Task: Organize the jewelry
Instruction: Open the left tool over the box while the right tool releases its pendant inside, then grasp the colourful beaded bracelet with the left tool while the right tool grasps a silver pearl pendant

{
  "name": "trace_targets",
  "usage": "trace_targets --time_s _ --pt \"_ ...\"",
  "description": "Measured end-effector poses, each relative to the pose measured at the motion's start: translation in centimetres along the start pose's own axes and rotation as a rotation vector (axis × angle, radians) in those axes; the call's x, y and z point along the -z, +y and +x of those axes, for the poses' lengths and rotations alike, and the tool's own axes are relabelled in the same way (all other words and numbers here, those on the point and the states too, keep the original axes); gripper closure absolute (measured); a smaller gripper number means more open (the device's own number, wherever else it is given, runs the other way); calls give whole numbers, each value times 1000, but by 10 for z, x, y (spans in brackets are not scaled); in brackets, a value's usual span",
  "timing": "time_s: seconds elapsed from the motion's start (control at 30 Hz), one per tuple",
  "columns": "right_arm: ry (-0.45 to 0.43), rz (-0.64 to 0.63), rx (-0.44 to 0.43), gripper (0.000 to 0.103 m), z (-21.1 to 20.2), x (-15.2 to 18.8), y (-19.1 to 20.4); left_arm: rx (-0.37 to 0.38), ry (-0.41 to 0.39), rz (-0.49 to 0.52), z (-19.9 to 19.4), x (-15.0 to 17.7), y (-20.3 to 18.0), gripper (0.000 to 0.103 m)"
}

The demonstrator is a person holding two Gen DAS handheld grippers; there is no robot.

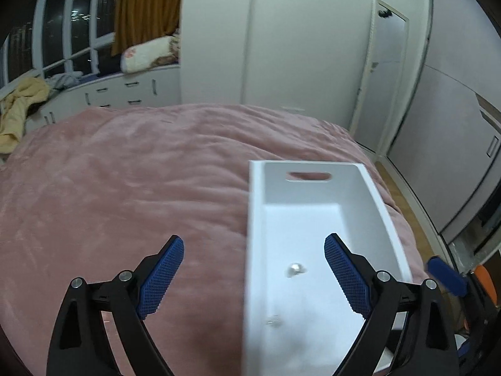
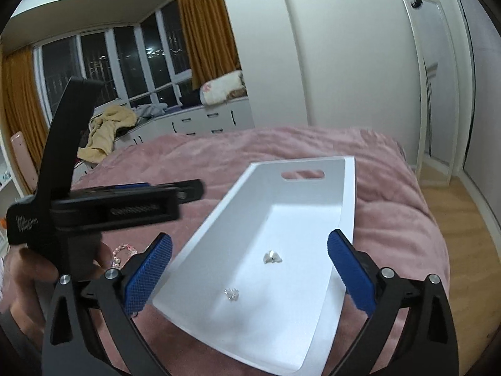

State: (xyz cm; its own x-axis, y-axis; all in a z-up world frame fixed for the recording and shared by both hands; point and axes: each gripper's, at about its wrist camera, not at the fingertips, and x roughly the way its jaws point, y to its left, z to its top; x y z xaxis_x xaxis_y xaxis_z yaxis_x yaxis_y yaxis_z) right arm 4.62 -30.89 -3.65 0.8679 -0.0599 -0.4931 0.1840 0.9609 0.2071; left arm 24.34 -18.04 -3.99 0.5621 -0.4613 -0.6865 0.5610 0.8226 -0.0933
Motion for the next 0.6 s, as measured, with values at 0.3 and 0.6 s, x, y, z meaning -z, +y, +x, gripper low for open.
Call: trace_targets --time_s 0.3,0.6 --pt "-101 -134 -186 5 -29 3 45 -156 -30 -49 -42 24 91 10" --pt "-7 -287 -346 5 -10 30 142 -273 7 -109 -45 76 166 10"
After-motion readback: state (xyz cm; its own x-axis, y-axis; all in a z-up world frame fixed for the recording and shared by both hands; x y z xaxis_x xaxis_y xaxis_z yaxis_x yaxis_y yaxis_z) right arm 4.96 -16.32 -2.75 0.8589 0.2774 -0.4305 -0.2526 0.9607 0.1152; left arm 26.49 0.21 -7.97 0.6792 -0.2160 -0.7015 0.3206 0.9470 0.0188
